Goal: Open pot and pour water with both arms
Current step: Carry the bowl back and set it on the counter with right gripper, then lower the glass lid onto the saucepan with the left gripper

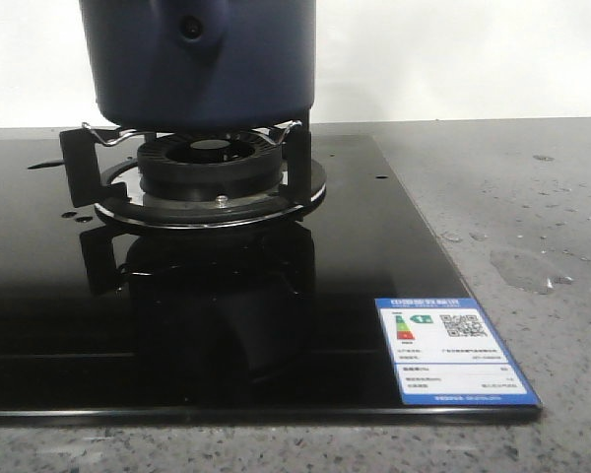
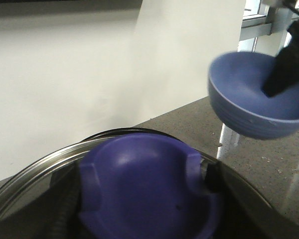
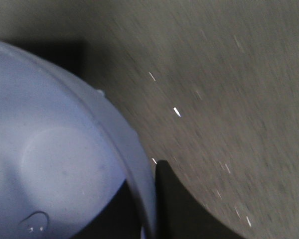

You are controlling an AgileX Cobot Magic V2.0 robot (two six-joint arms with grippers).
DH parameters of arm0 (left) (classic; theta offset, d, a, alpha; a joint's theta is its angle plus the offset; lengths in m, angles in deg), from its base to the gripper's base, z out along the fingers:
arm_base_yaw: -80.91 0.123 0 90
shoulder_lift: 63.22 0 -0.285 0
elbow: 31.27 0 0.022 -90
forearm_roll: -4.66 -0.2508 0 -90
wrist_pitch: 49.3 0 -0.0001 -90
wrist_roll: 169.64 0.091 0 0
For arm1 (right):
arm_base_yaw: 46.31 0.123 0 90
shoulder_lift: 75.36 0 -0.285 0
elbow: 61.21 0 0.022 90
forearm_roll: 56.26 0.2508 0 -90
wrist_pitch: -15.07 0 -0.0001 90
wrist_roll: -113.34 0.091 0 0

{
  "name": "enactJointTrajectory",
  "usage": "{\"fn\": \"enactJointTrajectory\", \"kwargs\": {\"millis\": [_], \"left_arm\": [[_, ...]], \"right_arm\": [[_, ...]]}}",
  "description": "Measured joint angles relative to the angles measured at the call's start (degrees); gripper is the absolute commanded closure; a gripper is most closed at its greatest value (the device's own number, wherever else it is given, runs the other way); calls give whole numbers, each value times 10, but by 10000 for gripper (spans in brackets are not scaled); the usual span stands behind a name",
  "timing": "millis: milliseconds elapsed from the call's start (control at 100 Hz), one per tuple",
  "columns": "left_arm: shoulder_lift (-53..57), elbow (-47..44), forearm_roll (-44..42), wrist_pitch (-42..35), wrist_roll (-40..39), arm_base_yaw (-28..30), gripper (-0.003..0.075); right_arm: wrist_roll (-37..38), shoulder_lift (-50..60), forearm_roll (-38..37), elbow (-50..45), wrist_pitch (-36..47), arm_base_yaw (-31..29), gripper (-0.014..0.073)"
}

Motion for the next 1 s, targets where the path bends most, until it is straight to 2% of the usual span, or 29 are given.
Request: {"fn": "enactJointTrajectory", "kwargs": {"millis": [180,320,460,600,670,860,930,1000], "left_arm": [[-63,30,62,-4,73,-25,441],[-114,66,78,-4,87,-26,441],[-160,102,82,0,93,-26,441],[-194,117,91,3,112,-26,441],[-208,121,94,4,116,-26,441],[-237,125,113,4,145,-26,441],[-244,125,133,4,159,-26,441],[-250,125,159,4,175,-26,441]], "right_arm": [[-70,88,72,-187,17,-90,636],[-98,123,87,-302,60,-122,636],[-102,131,91,-368,105,-126,636],[-103,131,93,-395,124,-126,619],[-104,132,92,-400,126,-126,554],[-104,134,91,-400,130,-126,252],[-106,141,91,-399,130,-126,188],[-106,158,91,-386,130,-126,174]]}}
